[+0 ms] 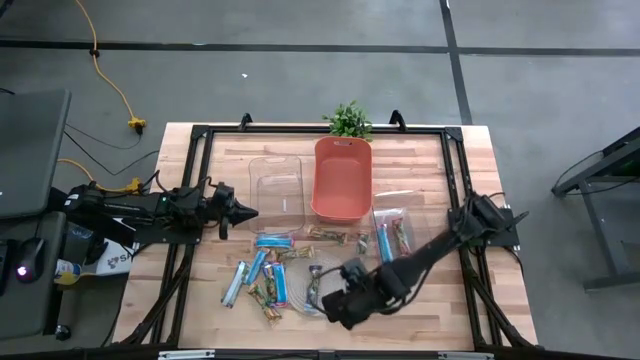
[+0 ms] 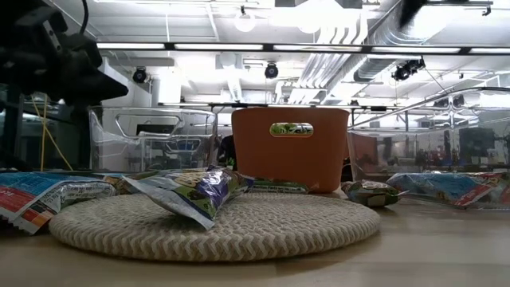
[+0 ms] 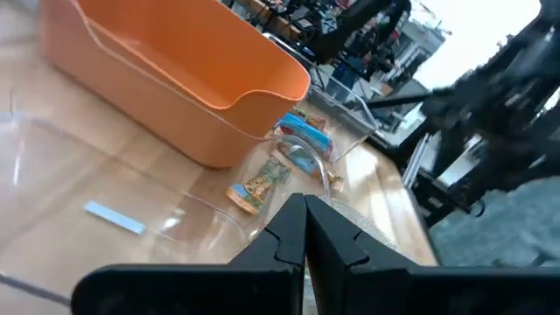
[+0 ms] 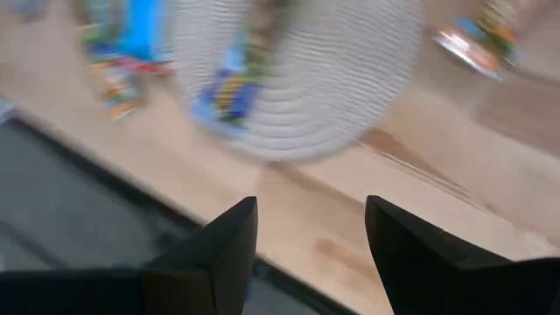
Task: Pick and place Granola Bars by type
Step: Put the yellow granola bar into the orange bin
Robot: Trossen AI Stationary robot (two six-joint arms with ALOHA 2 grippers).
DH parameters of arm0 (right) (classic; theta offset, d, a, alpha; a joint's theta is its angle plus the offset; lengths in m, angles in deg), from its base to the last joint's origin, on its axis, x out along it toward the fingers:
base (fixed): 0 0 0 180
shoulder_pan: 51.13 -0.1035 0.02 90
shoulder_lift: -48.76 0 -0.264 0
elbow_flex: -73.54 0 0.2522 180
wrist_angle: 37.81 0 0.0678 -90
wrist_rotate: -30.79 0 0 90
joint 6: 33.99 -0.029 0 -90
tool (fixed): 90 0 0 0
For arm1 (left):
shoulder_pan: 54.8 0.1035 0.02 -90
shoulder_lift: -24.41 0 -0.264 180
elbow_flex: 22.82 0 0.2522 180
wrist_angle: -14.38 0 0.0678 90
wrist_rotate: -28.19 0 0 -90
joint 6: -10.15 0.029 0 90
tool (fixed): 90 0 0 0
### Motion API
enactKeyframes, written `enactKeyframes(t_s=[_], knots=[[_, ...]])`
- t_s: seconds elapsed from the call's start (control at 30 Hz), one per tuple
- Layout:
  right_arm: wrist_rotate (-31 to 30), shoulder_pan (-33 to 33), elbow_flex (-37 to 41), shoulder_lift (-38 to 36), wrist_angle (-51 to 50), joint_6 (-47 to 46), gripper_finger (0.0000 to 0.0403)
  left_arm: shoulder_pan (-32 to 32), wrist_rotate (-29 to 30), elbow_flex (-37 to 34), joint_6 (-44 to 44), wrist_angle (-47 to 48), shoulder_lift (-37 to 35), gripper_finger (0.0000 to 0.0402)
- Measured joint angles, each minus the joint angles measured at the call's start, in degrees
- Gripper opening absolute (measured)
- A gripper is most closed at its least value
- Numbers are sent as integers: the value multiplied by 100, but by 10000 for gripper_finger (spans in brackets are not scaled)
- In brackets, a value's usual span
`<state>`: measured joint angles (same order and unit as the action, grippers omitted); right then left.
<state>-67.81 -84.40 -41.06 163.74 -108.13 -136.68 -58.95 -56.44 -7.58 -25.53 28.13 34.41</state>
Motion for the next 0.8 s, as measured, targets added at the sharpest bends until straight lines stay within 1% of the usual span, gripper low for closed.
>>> enactKeyframes(t_s=[0.07, 0.17, 0.23, 0.33, 0.5, 0.6, 0.8], knots=[[-123, -83, 311, 4, 124, -398, 197, 1, 4, 0, -292, 2, -2, 1], [-187, -59, 815, 4, 646, -663, 197, 1, -12, 0, -378, 4, -2, 1], [-132, 33, 1125, 4, 1068, -718, 197, 0, -91, 0, -383, 15, -1, 1], [-231, 180, 1483, 4, 1636, -666, 197, 1, -220, 0, -376, 27, -2, 1], [-325, 430, 1639, 19, 1528, -514, 197, -1, -485, 0, -365, 65, 0, 1], [-472, 553, 1639, 19, 1391, -392, 197, 0, -496, 0, -363, 87, 0, 1], [-492, 726, 1639, 19, 1145, -334, 197, -1, -498, 2, -363, 92, 0, 1]])
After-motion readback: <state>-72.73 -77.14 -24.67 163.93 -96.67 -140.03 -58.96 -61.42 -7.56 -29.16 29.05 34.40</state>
